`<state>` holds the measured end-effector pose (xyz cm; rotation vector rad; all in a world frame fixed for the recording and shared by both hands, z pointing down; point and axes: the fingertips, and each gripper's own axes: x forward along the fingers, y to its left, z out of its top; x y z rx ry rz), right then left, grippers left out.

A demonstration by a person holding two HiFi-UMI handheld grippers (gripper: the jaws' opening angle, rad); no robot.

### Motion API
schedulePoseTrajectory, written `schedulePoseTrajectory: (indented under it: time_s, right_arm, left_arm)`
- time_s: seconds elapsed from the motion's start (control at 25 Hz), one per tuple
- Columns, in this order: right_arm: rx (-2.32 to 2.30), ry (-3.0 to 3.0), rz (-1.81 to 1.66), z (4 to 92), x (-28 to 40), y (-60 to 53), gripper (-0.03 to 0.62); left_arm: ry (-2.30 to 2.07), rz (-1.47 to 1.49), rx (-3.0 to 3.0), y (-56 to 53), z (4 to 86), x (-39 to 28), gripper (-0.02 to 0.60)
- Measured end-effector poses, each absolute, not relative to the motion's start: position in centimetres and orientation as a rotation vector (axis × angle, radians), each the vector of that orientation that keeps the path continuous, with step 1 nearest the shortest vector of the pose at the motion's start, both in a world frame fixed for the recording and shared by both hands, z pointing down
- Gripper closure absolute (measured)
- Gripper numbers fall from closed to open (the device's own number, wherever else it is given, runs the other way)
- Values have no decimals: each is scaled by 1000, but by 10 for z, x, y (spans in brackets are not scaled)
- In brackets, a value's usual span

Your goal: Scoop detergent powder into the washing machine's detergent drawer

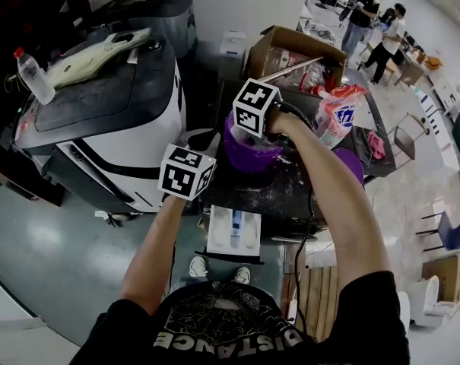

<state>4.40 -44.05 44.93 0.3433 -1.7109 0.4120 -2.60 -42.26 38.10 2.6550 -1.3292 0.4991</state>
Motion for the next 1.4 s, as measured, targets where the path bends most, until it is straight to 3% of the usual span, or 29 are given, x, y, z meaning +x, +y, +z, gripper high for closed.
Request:
schedulePoseTrajectory:
  time_s: [1.4]
  right_arm:
    - [526,-2052,1020,402,33,-447,557]
  left_arm:
    - [-1259,487,2705,-418,376,-16,581]
